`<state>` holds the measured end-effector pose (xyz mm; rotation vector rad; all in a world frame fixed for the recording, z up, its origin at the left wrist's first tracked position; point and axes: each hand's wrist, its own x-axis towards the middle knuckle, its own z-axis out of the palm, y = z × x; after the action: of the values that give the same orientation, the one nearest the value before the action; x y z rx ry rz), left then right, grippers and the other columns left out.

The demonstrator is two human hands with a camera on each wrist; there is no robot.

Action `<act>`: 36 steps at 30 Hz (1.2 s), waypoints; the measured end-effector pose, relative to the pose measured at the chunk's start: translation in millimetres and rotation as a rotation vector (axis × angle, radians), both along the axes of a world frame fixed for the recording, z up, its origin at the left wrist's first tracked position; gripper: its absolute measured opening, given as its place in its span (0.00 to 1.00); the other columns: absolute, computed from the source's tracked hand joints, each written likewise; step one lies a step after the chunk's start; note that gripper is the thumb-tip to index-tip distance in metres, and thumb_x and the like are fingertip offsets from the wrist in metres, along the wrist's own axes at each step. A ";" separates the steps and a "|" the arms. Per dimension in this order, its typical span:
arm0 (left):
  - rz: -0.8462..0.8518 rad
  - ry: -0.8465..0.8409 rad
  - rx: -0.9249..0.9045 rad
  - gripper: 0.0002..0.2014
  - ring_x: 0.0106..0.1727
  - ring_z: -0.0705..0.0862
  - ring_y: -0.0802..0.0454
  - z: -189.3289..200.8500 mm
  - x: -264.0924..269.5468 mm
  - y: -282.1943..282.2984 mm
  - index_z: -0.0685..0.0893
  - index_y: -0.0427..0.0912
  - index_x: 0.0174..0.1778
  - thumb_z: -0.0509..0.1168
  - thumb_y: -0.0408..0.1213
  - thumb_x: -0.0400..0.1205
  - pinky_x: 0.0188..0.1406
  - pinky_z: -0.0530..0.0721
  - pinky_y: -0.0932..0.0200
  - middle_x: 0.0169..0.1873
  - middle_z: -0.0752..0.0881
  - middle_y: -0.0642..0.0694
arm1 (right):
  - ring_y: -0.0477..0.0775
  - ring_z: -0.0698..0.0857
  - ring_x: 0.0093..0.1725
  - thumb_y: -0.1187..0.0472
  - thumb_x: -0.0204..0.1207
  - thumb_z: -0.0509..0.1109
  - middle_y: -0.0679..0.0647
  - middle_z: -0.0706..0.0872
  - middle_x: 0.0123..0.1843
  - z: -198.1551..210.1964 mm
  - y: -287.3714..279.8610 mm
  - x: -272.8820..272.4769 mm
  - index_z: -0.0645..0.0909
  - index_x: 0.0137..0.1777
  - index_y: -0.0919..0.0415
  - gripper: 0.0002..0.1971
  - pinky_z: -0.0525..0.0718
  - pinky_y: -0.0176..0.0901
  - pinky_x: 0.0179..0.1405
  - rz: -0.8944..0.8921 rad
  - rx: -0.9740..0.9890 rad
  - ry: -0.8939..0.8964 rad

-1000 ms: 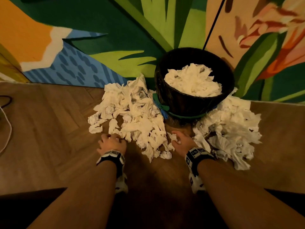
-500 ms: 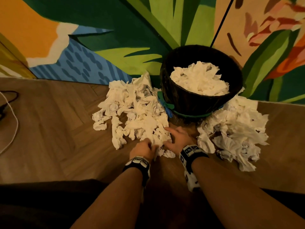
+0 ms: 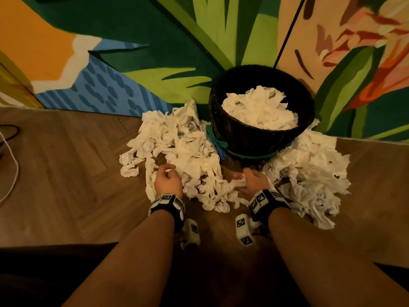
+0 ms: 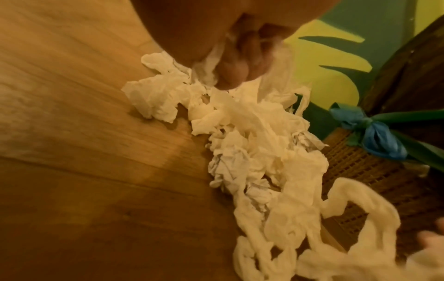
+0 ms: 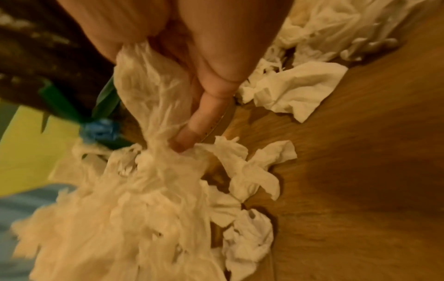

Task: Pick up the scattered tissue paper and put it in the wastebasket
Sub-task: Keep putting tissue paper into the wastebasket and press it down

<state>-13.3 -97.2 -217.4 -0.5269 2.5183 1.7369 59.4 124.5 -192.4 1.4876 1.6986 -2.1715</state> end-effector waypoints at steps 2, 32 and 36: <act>-0.044 -0.052 -0.040 0.13 0.25 0.73 0.51 -4.6 4.8 -1.4 0.76 0.49 0.30 0.64 0.50 0.76 0.26 0.71 0.59 0.23 0.76 0.52 | 0.58 0.90 0.52 0.54 0.83 0.67 0.58 0.91 0.54 3.0 8.0 3.5 0.71 0.70 0.64 0.20 0.87 0.51 0.46 0.064 0.060 -0.034; -0.523 -0.031 -0.238 0.07 0.41 0.82 0.43 0.3 41.9 72.7 0.78 0.37 0.37 0.65 0.36 0.78 0.36 0.74 0.63 0.48 0.84 0.37 | 0.58 0.83 0.62 0.48 0.86 0.59 0.53 0.86 0.63 -35.5 21.4 52.1 0.84 0.64 0.51 0.16 0.78 0.44 0.56 0.749 0.771 -0.390; -0.304 -0.106 0.159 0.11 0.24 0.81 0.45 29.4 28.5 68.8 0.69 0.42 0.35 0.59 0.22 0.78 0.21 0.74 0.62 0.29 0.86 0.35 | 0.54 0.80 0.47 0.49 0.74 0.72 0.49 0.81 0.47 -19.5 34.6 54.3 0.77 0.40 0.48 0.08 0.74 0.40 0.43 0.650 0.766 -0.448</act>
<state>15.1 -28.5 -188.0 -0.2074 2.2250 1.7230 113.7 159.1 -211.9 1.1043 2.4569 -0.8323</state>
